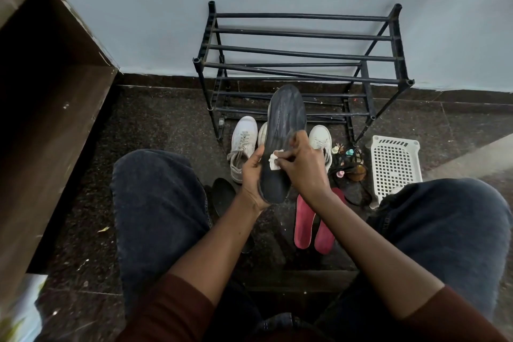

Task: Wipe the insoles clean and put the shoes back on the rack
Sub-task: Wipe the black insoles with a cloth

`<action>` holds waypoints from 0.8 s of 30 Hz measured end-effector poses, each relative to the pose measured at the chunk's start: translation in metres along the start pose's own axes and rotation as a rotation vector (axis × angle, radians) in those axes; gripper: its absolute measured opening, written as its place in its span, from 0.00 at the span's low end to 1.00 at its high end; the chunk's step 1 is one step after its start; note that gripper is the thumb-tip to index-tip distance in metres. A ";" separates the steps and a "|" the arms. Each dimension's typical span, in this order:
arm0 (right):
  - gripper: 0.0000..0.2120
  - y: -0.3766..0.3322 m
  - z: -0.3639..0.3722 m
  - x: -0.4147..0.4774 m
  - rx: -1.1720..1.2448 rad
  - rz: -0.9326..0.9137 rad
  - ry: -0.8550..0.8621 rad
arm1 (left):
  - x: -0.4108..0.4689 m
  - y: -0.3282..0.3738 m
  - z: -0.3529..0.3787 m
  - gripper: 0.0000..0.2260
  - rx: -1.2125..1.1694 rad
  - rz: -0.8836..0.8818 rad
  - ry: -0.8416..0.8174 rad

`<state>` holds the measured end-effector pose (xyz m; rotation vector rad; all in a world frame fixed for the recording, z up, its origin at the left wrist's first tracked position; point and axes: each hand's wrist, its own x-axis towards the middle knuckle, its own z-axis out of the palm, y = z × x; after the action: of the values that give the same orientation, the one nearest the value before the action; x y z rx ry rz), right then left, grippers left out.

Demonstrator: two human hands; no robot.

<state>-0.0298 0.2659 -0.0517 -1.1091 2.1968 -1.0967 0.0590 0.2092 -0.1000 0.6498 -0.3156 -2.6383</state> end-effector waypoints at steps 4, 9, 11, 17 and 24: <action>0.18 0.006 0.004 -0.027 0.036 0.027 -0.106 | 0.002 0.006 -0.006 0.28 0.015 0.023 0.014; 0.19 0.007 0.008 -0.030 -0.037 -0.013 -0.070 | 0.002 0.001 -0.008 0.25 0.024 0.044 0.090; 0.19 0.006 0.008 -0.018 -0.073 -0.034 -0.010 | 0.001 0.000 -0.005 0.25 0.027 0.050 0.107; 0.15 0.010 0.005 0.001 -0.037 0.099 0.022 | -0.006 -0.003 0.000 0.22 0.049 0.048 0.114; 0.14 0.011 0.008 -0.040 -0.074 0.067 -0.084 | -0.005 0.000 0.000 0.17 0.079 0.035 0.143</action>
<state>-0.0059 0.2990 -0.0638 -1.0841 2.2077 -0.9304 0.0627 0.2115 -0.0980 0.8456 -0.3870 -2.5406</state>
